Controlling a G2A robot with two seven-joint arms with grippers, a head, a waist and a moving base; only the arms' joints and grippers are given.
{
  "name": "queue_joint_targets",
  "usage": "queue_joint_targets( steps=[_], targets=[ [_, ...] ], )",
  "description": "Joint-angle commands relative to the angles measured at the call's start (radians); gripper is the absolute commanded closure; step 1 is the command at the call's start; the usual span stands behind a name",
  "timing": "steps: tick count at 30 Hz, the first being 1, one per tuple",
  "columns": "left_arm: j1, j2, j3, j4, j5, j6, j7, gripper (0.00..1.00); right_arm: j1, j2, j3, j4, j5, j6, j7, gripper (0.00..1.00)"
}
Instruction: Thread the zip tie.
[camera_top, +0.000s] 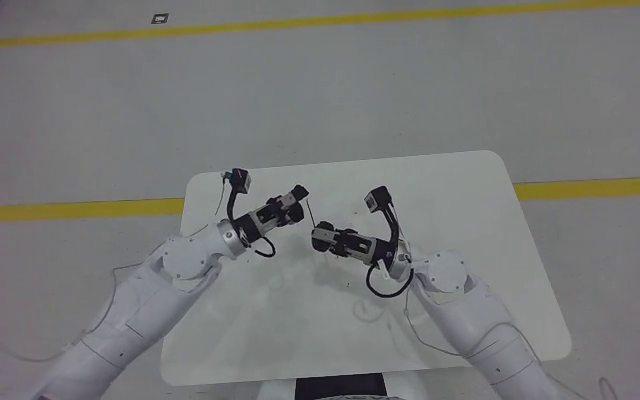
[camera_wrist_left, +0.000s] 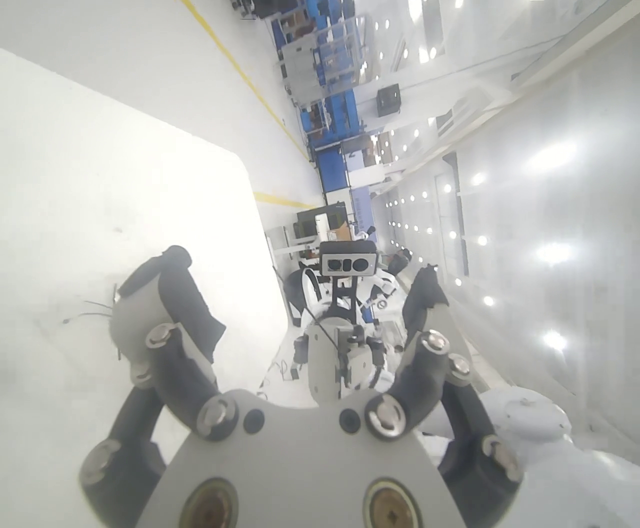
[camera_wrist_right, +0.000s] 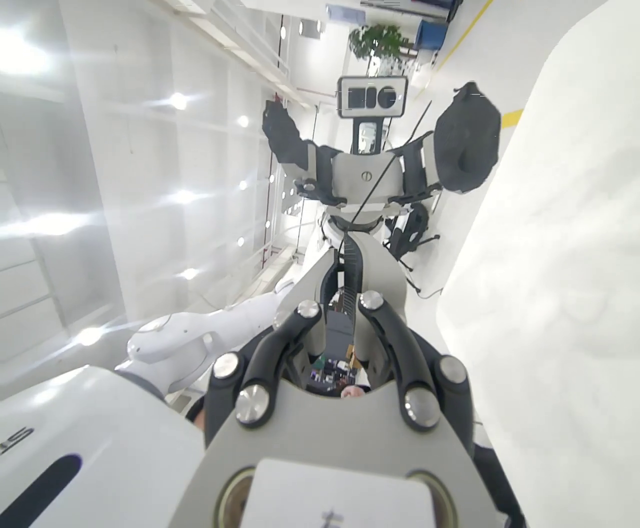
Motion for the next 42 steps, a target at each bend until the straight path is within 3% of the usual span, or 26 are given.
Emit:
queue_joint_targets(
  steps=[1,2,10,12,14,19,23,25,27,33,42],
  targets=[
    [-0.003,0.004,-0.015,0.01,-0.017,0.0,-0.137,0.0,0.002,0.001,0.002,0.002,-0.002,0.0,0.016,1.0],
    [-0.008,0.007,-0.021,0.021,-0.002,0.0,-0.192,0.0,0.002,0.001,0.002,0.002,-0.002,0.0,0.016,1.0],
    [-0.006,0.006,-0.02,0.018,-0.007,0.0,-0.192,0.0,0.001,0.001,0.002,0.002,-0.002,0.001,0.012,1.0],
    [-0.002,0.004,-0.021,0.024,-0.063,0.0,-0.23,0.0,0.002,0.002,0.003,0.008,-0.011,0.005,0.01,1.0],
    [-0.011,0.004,-0.023,0.052,-0.087,0.004,-0.314,0.0,0.01,0.006,0.005,0.015,-0.008,0.0,0.055,1.0],
    [-0.038,-0.003,-0.034,0.125,-0.251,0.0,-0.565,0.0,0.03,0.014,0.026,0.047,0.043,0.0,0.178,1.0],
    [-0.063,-0.016,-0.026,0.191,-0.329,0.0,-0.716,0.0,0.058,0.017,0.027,0.081,0.079,0.0,0.296,1.0],
    [-0.078,-0.024,-0.019,0.229,-0.357,0.0,-0.759,0.0,0.073,0.017,0.024,0.097,0.092,0.0,0.346,1.0],
    [-0.1,-0.034,-0.005,0.272,-0.362,0.001,-0.796,0.0,0.087,0.016,0.02,0.111,0.101,0.0,0.387,1.0],
    [-0.156,-0.063,0.033,0.332,-0.376,0.0,-0.9,0.0,0.121,0.007,0.004,0.141,0.132,0.0,0.464,1.0],
    [-0.164,-0.067,0.045,0.332,-0.368,0.0,-0.9,0.0,0.121,0.007,0.004,0.141,0.132,0.0,0.464,1.0]
  ],
)
